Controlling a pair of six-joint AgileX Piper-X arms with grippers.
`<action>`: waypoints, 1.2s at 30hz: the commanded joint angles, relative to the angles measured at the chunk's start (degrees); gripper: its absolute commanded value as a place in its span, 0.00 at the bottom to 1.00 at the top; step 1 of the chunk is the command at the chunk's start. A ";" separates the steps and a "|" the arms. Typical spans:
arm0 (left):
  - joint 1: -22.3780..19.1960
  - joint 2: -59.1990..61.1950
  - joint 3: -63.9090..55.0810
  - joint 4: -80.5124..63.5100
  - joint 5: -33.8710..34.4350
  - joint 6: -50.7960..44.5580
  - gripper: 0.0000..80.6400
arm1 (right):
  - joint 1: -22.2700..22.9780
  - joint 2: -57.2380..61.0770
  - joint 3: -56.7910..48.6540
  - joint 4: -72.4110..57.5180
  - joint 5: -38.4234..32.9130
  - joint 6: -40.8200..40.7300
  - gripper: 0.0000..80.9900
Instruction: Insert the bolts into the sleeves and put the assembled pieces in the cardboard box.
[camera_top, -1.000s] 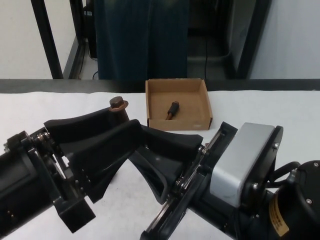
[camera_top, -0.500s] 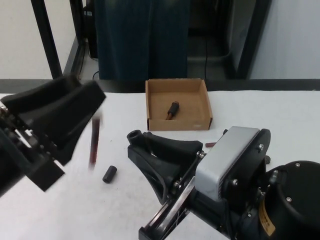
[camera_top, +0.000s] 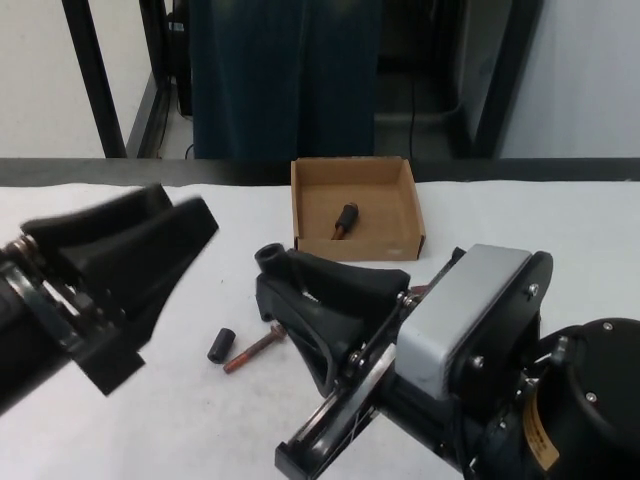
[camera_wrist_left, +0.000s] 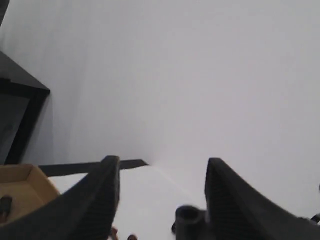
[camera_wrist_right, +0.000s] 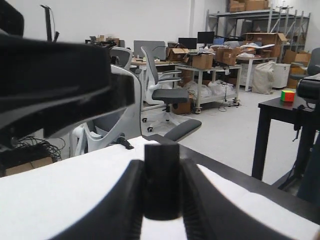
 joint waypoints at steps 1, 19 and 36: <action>0.28 0.04 -0.17 6.13 -0.13 4.98 0.61 | -0.30 0.16 -0.52 0.14 5.35 -1.35 0.00; 0.28 28.53 -15.77 28.33 -1.42 31.74 0.61 | -19.57 -10.32 -3.28 21.76 11.93 -3.97 0.00; 0.28 52.29 -41.84 59.71 -8.35 55.53 0.61 | -35.86 -21.41 -3.28 47.85 9.52 -3.97 0.00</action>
